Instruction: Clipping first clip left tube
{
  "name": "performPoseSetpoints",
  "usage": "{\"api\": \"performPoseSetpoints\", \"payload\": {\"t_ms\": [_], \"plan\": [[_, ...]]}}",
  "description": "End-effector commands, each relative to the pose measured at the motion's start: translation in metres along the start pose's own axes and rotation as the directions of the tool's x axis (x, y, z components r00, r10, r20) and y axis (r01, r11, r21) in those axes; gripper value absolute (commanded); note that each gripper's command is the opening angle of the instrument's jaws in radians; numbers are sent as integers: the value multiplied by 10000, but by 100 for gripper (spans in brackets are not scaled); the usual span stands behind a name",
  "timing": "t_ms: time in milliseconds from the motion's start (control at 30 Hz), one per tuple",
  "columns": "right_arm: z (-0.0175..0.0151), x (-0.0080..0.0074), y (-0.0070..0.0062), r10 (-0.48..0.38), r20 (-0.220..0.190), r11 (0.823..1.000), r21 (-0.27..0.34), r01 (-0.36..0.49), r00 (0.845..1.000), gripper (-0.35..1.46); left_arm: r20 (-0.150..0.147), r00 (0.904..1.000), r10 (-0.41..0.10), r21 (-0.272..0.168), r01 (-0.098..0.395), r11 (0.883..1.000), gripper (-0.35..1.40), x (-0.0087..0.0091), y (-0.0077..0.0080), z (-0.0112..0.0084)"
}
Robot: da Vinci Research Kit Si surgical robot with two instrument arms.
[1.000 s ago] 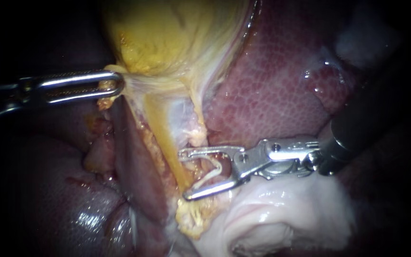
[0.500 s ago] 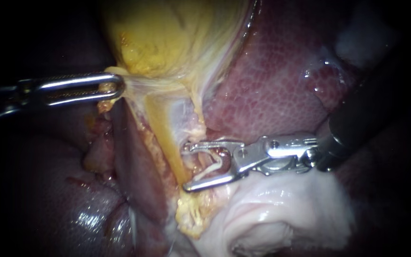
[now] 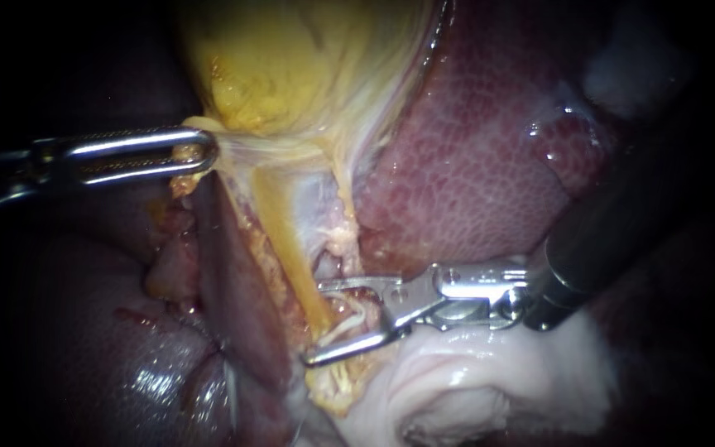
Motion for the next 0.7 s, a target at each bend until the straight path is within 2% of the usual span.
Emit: {"api": "performPoseSetpoints", "payload": {"t_ms": [33, 200, 300, 600, 700], "plan": [[-1, 1, -3, 111, -39, 9998, 184, -110, 9999, 59, 0, 10000, -1, 2, 1, 10000, -35, 0, 0, 0], [4, -1, -12, 476, -228, 9948, 917, -454, 9986, 59, -1, 10000, 0, 9, 0, 10000, -35, 0, 2, 1], [13, -4, -16, 611, -149, 9915, 1162, -590, 9980, 58, -2, 10000, 1, 12, -1, 10000, -35, 0, 4, 2], [43, -9, -13, 753, -334, 9817, 1780, -682, 9966, 58, 8, 10000, 3, -7, -3, 10000, -35, 1, 3, 7], [49, -8, -10, 797, -326, 9812, 1788, -726, 9963, 58, 11, 10000, 1, -13, -1, 10000, -35, 1, 3, 8]]}}
